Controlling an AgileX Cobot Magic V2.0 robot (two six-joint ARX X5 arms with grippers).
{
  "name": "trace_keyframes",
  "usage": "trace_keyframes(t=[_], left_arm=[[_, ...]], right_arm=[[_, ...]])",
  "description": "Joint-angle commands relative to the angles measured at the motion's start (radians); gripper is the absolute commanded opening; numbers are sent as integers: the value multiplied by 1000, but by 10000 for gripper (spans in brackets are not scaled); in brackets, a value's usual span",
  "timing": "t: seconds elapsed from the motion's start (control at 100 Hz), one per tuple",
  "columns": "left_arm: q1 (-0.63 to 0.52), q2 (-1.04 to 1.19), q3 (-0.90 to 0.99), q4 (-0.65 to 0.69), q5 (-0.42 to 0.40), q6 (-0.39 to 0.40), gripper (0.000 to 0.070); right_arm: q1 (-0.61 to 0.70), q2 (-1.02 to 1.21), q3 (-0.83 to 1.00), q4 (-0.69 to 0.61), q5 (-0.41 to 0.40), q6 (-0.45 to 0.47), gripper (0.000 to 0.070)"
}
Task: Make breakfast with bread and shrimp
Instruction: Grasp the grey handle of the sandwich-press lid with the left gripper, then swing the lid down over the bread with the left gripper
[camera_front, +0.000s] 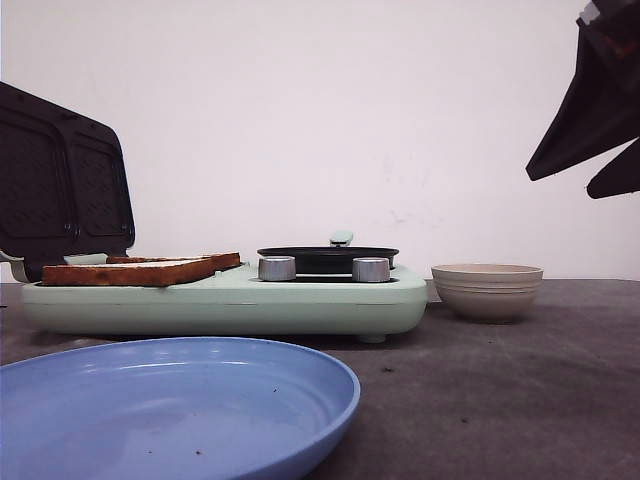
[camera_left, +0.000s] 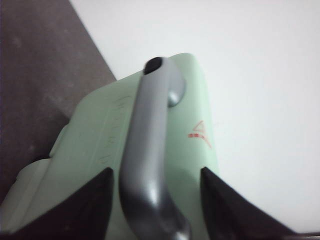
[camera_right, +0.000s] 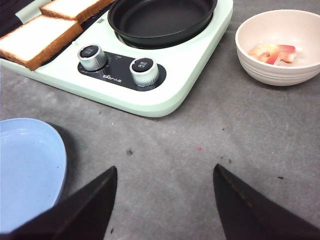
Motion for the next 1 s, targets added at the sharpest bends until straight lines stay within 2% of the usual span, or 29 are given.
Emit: trace_keyframes(t=[0.0,0.1,0.18,0.25,0.55,0.69,0.99], left_arm=[[5,13,19,3,-3,-6,172],[5,13,19,1,-3,-5,103],[5,13,19,0,-3,-5,87],[4,13,19,1,-3,0,0],[-31,13,19,-12,-6,58,3],[-72,13,19,-58,-15,130,3],[-177,13,19,-204,-97,296,3]], right_arm=[[5,4,-1,10,1,22,369],[5,4,-1,10,1,25,369],[5,4,-1,10,1,25,369],[5,4,-1,10,1,25,369],[5,4,-1,10,1,28,369],[5,4,-1,10,0,28,369],[5,4,-1,10,0,29,369]])
